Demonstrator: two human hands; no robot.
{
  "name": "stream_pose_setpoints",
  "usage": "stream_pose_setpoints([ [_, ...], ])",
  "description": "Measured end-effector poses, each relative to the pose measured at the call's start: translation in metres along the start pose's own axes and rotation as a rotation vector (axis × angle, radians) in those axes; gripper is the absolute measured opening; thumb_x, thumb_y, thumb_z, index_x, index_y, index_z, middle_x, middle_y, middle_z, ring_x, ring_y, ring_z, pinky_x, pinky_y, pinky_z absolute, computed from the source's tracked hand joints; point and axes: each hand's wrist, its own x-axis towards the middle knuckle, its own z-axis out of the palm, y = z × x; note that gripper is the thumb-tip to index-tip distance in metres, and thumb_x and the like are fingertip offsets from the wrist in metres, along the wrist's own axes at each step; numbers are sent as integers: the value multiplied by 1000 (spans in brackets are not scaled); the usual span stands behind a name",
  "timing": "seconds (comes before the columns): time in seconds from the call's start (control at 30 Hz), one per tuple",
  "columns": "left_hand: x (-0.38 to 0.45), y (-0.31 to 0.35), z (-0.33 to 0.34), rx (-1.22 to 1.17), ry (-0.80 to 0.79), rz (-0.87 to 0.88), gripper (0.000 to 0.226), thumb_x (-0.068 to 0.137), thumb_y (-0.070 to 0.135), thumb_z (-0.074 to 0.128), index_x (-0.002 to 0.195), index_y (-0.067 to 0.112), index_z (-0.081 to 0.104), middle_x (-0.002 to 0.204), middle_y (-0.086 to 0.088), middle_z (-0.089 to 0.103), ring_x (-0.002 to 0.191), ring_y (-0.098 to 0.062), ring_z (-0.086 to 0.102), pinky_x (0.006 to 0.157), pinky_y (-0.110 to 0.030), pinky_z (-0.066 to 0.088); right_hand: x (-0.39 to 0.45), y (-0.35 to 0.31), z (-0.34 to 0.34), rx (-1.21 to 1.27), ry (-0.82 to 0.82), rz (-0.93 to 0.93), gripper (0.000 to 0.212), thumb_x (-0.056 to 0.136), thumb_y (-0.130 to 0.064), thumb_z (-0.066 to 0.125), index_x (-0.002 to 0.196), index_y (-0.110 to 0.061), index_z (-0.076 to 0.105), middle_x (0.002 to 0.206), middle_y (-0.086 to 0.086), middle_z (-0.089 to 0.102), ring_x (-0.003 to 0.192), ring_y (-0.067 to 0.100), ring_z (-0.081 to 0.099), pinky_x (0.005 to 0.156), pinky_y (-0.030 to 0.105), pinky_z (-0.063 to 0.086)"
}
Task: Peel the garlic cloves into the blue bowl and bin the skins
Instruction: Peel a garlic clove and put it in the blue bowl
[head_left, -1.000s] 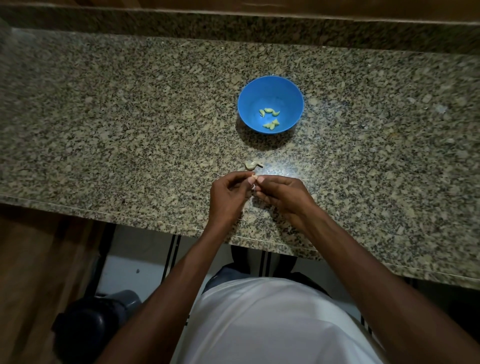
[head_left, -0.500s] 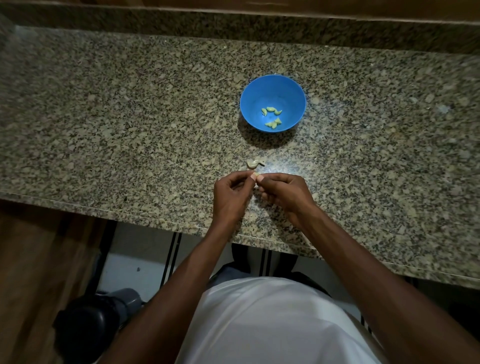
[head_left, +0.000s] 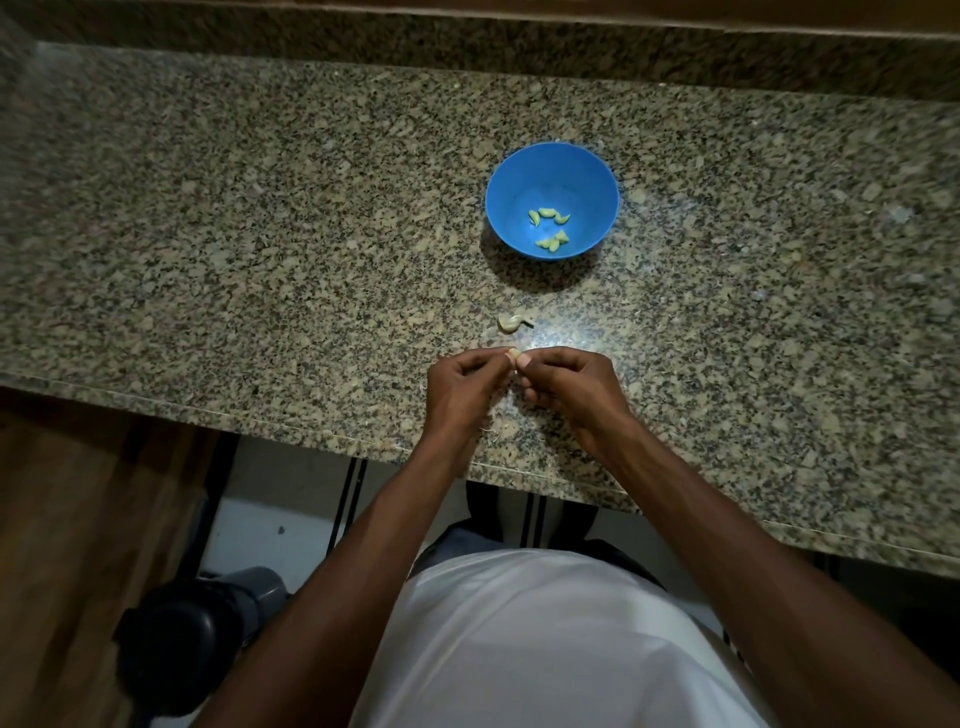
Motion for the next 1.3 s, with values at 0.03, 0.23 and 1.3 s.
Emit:
stream_pose_setpoints([
  [0.03,1,1,-2,15,-5,-6,12,90,6,78,101,4,81,88,1,81,81,-10,75,71,-22,61,-1,0,0,-16,-5,-12,10,90,-7,81,97,0,80,80,9,77,74,16,72,73,30,60],
  [0.23,7,0,-8,191,-3,51,13,88,12,80,100,6,80,86,-4,80,85,-17,78,71,-23,61,0,-1,0,-92,8,-62,11,90,-6,82,99,0,79,79,11,78,71,17,73,69,28,60],
  [1.3,20,-1,-8,400,-31,496,8,94,14,75,98,11,82,94,3,79,89,-9,75,77,-29,63,8,-11,-10,-239,-98,-135,13,92,-16,81,100,-6,82,87,13,80,80,25,76,81,38,63],
])
